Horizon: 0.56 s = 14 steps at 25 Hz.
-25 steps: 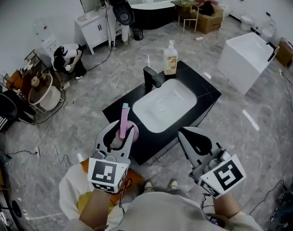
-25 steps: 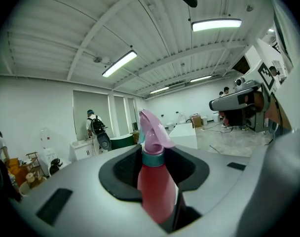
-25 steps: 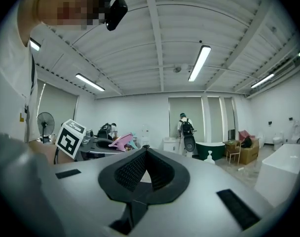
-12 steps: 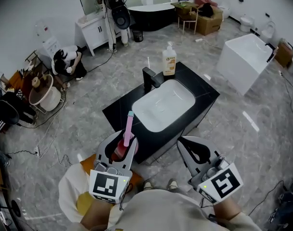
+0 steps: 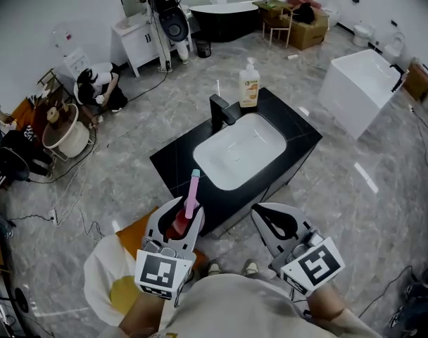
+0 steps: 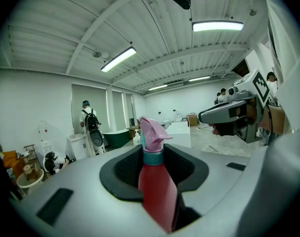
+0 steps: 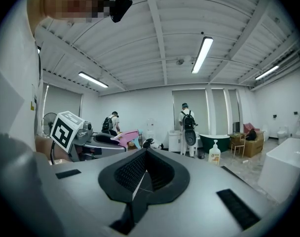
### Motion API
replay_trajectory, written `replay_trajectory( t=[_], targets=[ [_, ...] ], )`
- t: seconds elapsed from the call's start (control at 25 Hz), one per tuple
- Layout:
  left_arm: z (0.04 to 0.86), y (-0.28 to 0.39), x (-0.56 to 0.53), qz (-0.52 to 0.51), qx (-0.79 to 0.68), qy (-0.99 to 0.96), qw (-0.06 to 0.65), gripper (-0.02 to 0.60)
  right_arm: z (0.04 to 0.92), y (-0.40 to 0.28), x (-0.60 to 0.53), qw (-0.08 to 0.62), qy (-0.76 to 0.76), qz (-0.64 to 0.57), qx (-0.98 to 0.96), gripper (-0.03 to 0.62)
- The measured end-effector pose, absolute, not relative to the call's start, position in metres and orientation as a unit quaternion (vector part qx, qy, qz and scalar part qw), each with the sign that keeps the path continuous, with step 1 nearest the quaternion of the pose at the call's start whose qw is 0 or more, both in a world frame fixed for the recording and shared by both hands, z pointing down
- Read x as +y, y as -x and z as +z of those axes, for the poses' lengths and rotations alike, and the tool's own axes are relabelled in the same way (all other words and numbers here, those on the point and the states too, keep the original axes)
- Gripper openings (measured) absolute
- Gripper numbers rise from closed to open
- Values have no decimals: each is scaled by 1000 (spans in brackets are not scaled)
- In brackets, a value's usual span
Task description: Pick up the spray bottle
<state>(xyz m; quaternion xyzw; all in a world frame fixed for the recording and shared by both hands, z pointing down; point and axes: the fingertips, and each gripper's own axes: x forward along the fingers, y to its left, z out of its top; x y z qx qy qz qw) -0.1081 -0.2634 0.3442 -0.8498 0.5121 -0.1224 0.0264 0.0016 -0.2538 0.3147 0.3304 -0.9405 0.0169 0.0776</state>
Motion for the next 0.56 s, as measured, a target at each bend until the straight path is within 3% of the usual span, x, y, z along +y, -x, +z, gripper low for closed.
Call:
replay_trajectory(
  t=[0.56],
  targets=[
    [353, 112, -268, -133, 512, 849, 24, 146, 321, 5, -259, 99, -332, -13, -938, 29]
  ],
)
